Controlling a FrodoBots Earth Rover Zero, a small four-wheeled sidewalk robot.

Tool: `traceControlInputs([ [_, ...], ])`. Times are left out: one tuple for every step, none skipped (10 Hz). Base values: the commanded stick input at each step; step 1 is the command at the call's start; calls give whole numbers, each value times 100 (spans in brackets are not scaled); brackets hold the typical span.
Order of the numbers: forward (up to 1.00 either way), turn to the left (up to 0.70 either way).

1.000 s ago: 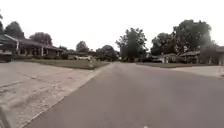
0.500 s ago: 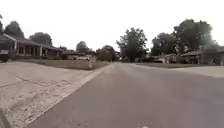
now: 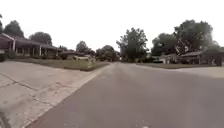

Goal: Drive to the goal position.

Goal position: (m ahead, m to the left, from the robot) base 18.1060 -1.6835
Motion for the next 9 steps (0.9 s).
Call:
traceControlInputs([
  [70, 0],
  [70, 0],
  [70, 0],
  [70, 0],
  [70, 0],
  [70, 0],
  [70, 0],
  [70, 0],
  [70, 0],
])
